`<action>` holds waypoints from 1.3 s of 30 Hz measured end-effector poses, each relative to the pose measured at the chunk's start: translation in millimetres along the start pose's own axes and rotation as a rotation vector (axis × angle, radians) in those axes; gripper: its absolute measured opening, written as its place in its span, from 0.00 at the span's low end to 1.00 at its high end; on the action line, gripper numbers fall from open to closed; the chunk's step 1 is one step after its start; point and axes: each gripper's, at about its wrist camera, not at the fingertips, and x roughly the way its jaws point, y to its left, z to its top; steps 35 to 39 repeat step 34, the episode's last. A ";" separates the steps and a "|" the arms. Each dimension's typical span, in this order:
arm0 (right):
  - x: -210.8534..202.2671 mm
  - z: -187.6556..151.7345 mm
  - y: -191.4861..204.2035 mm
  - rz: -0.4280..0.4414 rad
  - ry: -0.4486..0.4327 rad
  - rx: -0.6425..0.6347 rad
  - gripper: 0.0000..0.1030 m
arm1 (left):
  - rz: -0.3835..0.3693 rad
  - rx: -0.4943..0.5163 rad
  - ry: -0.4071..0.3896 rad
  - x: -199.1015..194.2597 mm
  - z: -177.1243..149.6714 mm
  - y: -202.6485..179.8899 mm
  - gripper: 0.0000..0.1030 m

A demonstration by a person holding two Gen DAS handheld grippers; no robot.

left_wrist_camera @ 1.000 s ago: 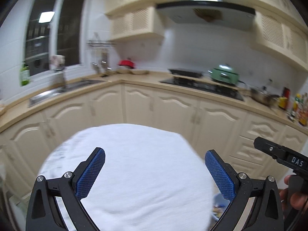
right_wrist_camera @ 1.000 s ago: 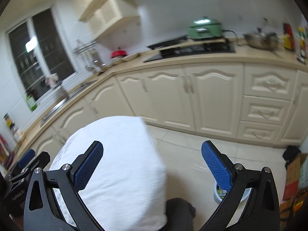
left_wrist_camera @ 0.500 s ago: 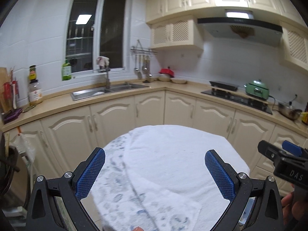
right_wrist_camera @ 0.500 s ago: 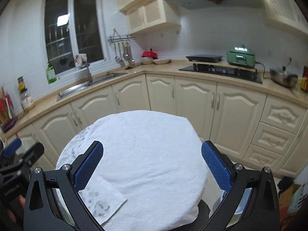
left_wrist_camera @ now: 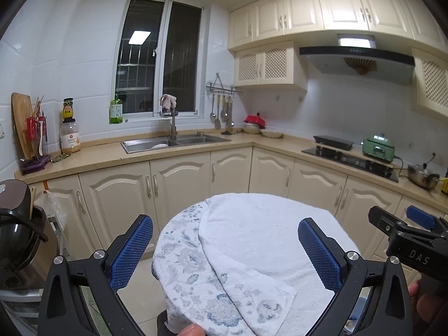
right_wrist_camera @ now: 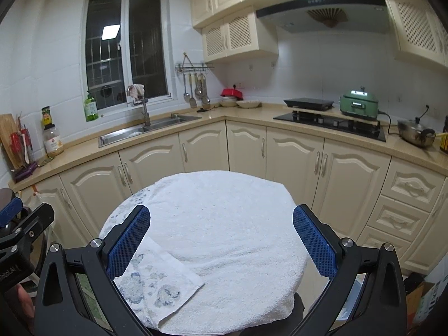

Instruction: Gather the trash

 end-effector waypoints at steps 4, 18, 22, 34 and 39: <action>-2.5 -1.5 2.0 -0.002 0.001 -0.002 1.00 | -0.013 -0.009 0.008 -8.6 1.4 5.9 0.99; -9.0 -4.8 3.8 0.000 0.007 -0.010 1.00 | -0.019 0.007 0.030 -3.5 20.0 -3.0 0.99; -8.5 -5.7 6.1 0.003 0.009 -0.010 1.00 | -0.032 0.007 0.031 0.2 24.5 1.1 0.99; -7.1 -7.5 11.4 0.008 0.013 -0.006 1.00 | -0.061 -0.022 0.008 -4.7 9.3 -6.3 0.99; -7.1 -7.5 11.4 0.008 0.013 -0.006 1.00 | -0.061 -0.022 0.008 -4.7 9.3 -6.3 0.99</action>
